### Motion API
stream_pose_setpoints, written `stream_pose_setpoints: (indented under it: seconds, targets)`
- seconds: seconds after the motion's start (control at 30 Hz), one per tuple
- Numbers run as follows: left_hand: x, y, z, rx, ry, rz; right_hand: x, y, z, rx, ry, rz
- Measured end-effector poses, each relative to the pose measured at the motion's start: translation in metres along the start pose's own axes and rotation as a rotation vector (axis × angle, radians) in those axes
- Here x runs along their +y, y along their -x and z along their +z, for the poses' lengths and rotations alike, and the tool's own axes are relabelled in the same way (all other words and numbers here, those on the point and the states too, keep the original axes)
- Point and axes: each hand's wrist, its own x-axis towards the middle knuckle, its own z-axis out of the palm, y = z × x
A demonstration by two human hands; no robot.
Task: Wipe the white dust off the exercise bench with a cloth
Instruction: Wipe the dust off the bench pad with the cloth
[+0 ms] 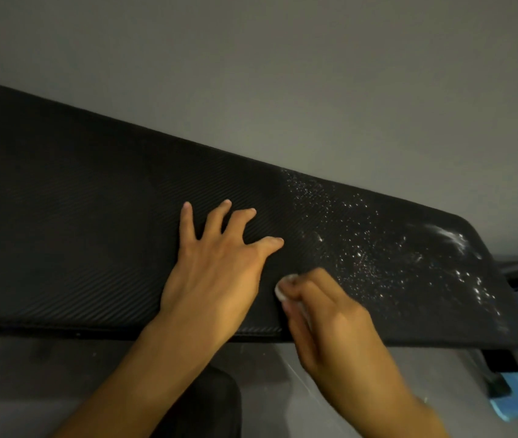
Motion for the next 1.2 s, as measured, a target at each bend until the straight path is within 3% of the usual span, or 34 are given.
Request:
stream_pose_setpoints:
  seconds: [0.27, 0.5, 0.67, 0.9, 1.13, 1.2]
  targets:
    - [0.028, -0.003, -0.002, -0.057, -0.113, 0.014, 0.025, -0.005, -0.002, 0.102, 0.179, 0.096]
    - [0.027, -0.005, 0.017, 0.037, 0.02, 0.021, 0.031, 0.043, -0.013, 0.071, 0.041, -0.005]
    - [0.026, -0.004, 0.022, 0.087, 0.011, 0.038, 0.047, -0.001, -0.01, 0.158, 0.086, 0.102]
    - [0.026, -0.005, 0.022, 0.107, 0.022, 0.038, 0.024, 0.018, -0.018, 0.005, 0.019, -0.013]
    - [0.027, -0.004, 0.02, 0.092, 0.014, 0.01, 0.055, -0.069, -0.007, 0.093, 0.178, 0.143]
    - [0.026, -0.005, 0.02, 0.096, 0.016, -0.001, 0.047, -0.065, -0.004, 0.083, 0.162, 0.095]
